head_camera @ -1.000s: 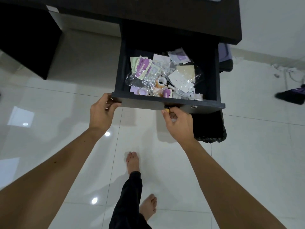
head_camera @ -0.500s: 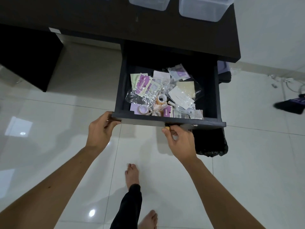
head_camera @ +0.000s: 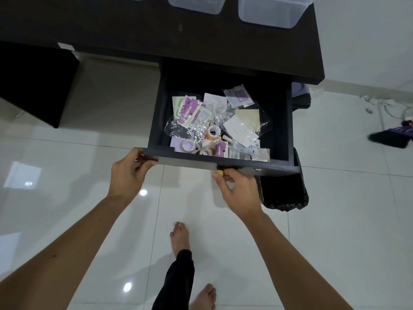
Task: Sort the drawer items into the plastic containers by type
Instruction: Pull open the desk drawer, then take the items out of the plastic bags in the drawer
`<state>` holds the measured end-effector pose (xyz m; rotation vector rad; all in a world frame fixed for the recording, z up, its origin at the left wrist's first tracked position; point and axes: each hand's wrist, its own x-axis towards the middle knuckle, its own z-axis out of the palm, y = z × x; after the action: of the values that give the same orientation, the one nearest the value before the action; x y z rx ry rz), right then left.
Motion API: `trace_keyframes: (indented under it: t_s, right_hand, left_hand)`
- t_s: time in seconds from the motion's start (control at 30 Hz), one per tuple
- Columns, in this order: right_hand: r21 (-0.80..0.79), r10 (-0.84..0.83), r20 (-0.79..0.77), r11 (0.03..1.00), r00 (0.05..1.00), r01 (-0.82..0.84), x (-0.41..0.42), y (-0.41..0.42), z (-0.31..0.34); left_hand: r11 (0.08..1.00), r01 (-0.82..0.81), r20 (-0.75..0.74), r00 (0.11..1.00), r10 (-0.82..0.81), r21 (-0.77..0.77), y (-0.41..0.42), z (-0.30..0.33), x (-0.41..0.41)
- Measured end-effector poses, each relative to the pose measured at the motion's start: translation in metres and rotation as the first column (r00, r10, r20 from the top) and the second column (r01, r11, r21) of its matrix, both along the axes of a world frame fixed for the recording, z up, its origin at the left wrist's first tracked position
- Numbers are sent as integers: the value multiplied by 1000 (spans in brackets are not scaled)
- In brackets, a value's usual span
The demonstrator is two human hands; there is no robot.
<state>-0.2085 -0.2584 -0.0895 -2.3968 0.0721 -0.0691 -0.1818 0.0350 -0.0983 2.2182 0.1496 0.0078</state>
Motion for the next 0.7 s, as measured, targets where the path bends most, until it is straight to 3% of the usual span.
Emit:
trace_keyframes:
  t_s: [0.13,0.3,0.43,0.6,0.7]
  right_hand:
    - [65,-8,-1,998,1000,8,-1,-10,16]
    - [244,-28,69,970,997,11,3,-15,61]
    - [272,-59,65,962,996,39,36,-27,80]
    - [91,-15,-18,996,1000,17,90,-51,70]
    - [-30,-22,-138,999,990,18,119,-63,50]
  left_hand:
    - [995,-32,-1,999,32,-94,9,16,1]
    - [998,53,62,997,-50,-46,19,62,22]
    - [989,145,87,986,-143,-16,0,87,59]
    - [935,354,16,935,-353,-27,-46,92,112]
    - [868,481,-58,877,-477,122,-65,79,141]
